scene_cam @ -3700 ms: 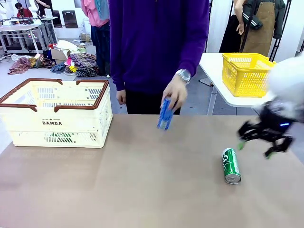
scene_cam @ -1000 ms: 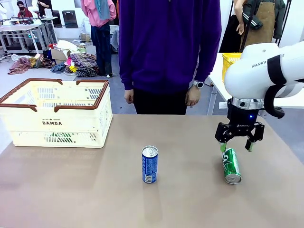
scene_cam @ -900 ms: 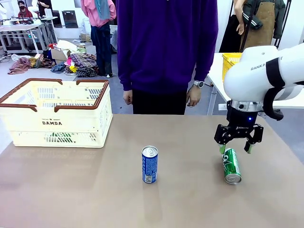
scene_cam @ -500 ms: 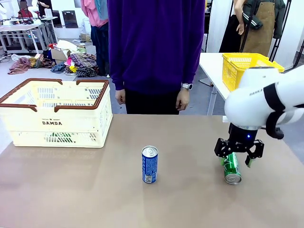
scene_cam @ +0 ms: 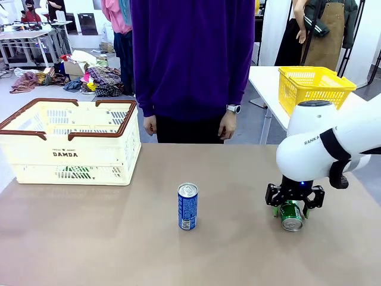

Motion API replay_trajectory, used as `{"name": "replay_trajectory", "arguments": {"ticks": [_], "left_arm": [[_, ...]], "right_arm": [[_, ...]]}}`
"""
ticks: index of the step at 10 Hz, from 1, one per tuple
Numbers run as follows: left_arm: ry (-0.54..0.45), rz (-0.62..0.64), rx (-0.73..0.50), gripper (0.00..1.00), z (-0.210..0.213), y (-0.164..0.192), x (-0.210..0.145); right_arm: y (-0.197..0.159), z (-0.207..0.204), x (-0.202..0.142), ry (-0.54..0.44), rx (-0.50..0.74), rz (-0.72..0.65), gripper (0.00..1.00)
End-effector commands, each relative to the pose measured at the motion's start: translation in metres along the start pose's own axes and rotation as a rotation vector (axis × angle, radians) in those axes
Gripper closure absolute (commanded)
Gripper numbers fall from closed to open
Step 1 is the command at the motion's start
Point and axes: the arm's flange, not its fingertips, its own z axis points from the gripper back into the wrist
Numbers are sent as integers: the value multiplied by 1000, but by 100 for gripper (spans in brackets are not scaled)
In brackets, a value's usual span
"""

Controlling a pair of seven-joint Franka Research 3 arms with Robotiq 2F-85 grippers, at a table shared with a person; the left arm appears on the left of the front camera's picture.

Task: Place the drinks into the Shopping basket.
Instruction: Pick up one drink and place it into the Shopping basket.

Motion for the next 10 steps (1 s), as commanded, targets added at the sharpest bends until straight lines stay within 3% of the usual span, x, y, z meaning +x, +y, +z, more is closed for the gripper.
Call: {"name": "replay_trajectory", "arguments": {"ticks": [1,8,10], "left_arm": [[0,-4,-1,0,0,0,-3],[0,-4,-1,0,0,0,-3],[0,-4,-1,0,0,0,-3]], "right_arm": [[0,-4,-5,-36,3,-42,100],[0,-4,-6,-22,24,-49,100],[-6,22,-5,-63,17,-42,100]]}}
